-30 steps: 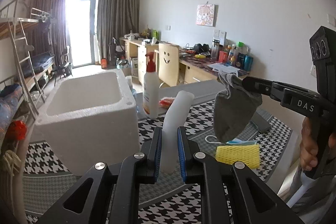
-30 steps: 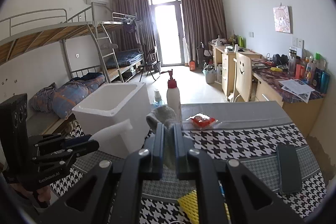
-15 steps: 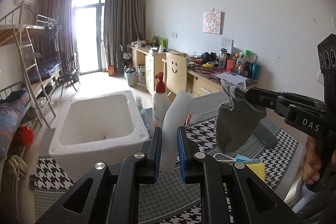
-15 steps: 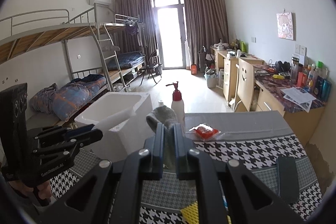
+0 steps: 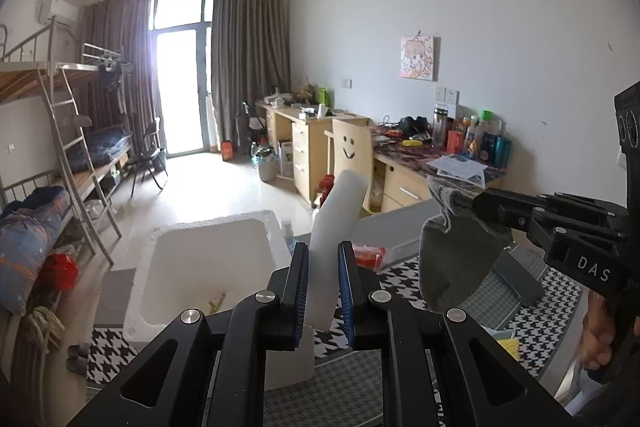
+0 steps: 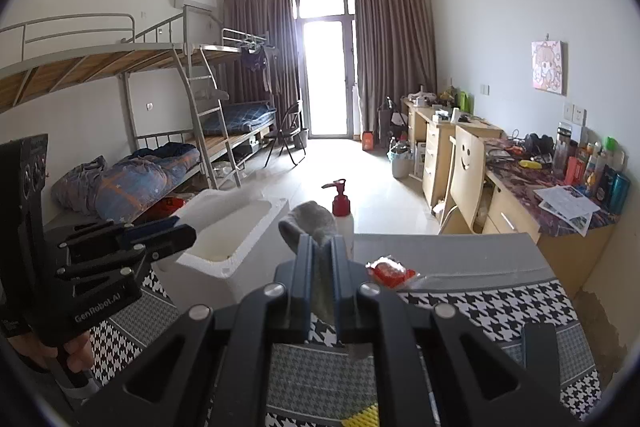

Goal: Organize soft objects
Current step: 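Carry the white tube and grey cloth in both grippers over the foam box, then open the left gripper to drop the white tube into the foam box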

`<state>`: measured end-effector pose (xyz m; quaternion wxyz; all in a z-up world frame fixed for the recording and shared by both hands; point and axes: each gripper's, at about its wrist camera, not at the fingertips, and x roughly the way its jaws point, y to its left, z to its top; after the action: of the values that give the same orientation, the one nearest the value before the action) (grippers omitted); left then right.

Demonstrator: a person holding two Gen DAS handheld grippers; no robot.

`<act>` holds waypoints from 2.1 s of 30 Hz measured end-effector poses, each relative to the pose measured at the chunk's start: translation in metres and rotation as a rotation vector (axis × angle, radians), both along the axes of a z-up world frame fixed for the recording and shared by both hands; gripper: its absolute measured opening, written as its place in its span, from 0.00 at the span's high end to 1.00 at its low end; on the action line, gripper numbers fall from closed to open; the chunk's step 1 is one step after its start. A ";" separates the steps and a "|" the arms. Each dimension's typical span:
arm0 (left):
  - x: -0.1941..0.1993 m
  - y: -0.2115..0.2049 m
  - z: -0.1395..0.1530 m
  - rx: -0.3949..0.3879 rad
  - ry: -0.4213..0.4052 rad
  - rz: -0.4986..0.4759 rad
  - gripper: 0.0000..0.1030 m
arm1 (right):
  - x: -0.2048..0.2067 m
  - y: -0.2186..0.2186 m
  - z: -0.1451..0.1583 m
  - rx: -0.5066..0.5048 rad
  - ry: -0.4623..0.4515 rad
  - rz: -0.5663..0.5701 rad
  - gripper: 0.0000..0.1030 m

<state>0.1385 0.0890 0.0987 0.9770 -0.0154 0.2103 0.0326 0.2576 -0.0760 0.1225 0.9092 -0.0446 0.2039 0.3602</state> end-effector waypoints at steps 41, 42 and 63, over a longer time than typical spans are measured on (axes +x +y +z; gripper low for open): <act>0.053 0.082 -0.029 0.005 0.136 0.348 0.83 | 0.026 0.082 0.041 -0.004 -0.029 0.150 0.90; 0.054 0.082 -0.031 0.002 0.142 0.344 0.83 | 0.026 0.084 0.042 -0.005 -0.030 0.153 0.90; 0.028 0.110 -0.032 -0.008 0.110 0.433 0.09 | 0.026 0.128 0.039 -0.028 -0.023 0.233 0.90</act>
<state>0.1662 0.1992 0.0672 0.9341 -0.0623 0.2553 0.2416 0.2838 0.0521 0.1619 0.8627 -0.0847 0.1920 0.4601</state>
